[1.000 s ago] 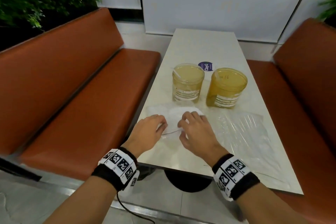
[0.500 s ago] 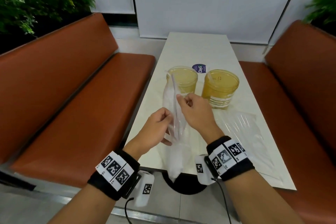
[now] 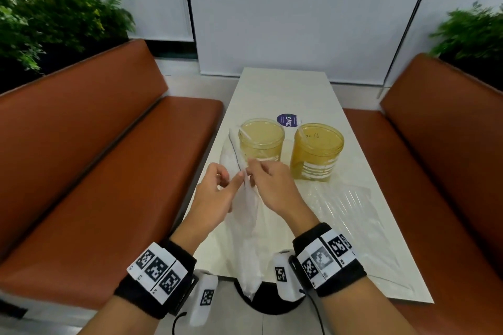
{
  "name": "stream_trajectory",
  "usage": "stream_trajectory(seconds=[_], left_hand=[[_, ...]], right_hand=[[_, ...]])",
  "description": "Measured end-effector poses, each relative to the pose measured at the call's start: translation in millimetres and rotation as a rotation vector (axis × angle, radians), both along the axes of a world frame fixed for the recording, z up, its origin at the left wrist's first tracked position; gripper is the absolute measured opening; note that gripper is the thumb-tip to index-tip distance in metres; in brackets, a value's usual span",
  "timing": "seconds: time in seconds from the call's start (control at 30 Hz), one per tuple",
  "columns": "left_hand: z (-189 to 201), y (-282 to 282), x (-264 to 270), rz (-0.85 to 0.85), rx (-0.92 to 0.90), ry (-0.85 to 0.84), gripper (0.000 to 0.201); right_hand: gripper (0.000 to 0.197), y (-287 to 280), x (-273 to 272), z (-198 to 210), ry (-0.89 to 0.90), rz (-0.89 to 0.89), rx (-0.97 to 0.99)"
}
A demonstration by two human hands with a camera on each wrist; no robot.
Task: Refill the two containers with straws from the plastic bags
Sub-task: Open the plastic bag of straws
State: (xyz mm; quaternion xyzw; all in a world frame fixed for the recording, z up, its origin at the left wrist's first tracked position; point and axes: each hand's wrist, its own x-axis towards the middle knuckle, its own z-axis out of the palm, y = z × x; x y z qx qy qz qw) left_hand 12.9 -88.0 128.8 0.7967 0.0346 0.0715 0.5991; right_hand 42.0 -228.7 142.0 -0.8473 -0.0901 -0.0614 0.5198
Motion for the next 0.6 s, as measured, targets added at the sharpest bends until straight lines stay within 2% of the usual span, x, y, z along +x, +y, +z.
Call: stream_trajectory(seconds=[0.07,0.17,0.27,0.33,0.4,0.6], left_hand=[[0,1,0,-0.032,0.041,-0.033,0.021],[4,1,1,-0.01,0.075,-0.055,0.037],[11,1,3,-0.027,0.021,-0.009,0.044],[13,2,3,-0.054,-0.01,0.029,0.042],[13,1,2,-0.049,-0.038,0.049,0.038],[10,3,3,-0.032,-0.152,0.159,0.03]], right_hand=[[0.038,-1,1,2,0.006,0.022,-0.032],[0.022,-1,2,5,0.018,0.018,-0.076],[0.024,2,1,9,0.056,-0.012,-0.019],[0.027,4,1,11,0.11,-0.049,0.028],[0.023,5,1,12,0.168,-0.062,0.053],[0.025,6,2,15,0.266,-0.036,0.043]])
